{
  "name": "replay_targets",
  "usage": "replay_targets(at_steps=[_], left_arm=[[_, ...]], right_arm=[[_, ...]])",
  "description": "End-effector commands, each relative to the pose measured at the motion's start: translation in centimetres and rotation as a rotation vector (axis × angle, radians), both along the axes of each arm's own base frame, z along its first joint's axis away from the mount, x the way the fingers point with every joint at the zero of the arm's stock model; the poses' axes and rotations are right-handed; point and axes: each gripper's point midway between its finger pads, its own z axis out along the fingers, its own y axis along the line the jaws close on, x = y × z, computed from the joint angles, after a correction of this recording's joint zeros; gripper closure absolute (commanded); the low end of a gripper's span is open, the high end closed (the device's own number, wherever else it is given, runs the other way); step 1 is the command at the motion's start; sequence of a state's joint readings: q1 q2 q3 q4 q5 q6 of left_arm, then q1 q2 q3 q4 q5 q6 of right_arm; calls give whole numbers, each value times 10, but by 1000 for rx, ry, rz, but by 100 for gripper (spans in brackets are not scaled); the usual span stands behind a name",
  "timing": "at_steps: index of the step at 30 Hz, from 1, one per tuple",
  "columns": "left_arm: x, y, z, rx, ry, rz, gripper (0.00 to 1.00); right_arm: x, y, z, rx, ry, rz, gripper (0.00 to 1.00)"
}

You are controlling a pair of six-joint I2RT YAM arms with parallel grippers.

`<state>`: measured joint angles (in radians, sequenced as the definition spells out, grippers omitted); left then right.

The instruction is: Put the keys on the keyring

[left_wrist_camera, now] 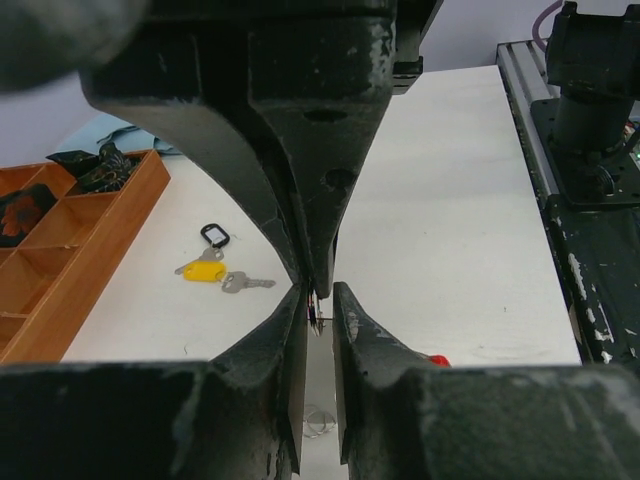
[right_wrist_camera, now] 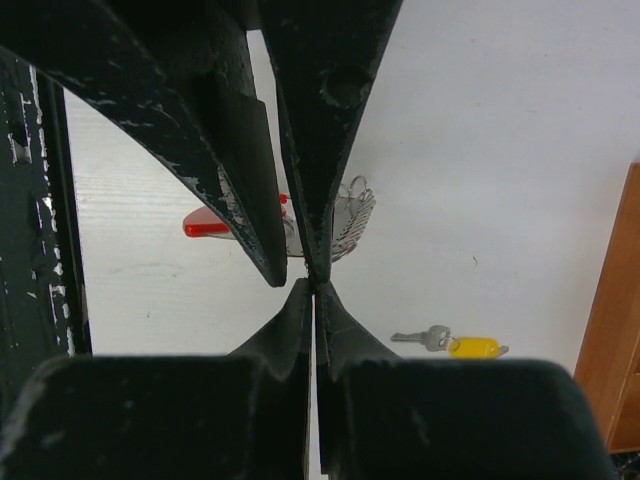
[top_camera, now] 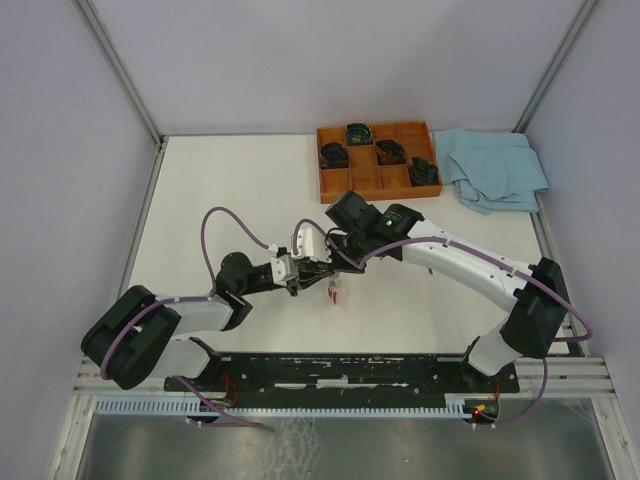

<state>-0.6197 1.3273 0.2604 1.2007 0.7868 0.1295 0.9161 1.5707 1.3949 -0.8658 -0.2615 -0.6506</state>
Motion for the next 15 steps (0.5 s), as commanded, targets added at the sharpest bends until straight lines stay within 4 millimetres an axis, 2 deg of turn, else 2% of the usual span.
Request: replay_targets(at_steps=[1, 15], left_arm=[[0, -1, 17, -65, -12, 4, 80], [3, -2, -2, 0, 30, 14, 86]], right_arm=[[1, 14, 15, 65, -35, 20, 99], [-3, 15, 21, 99, -37, 33, 99]])
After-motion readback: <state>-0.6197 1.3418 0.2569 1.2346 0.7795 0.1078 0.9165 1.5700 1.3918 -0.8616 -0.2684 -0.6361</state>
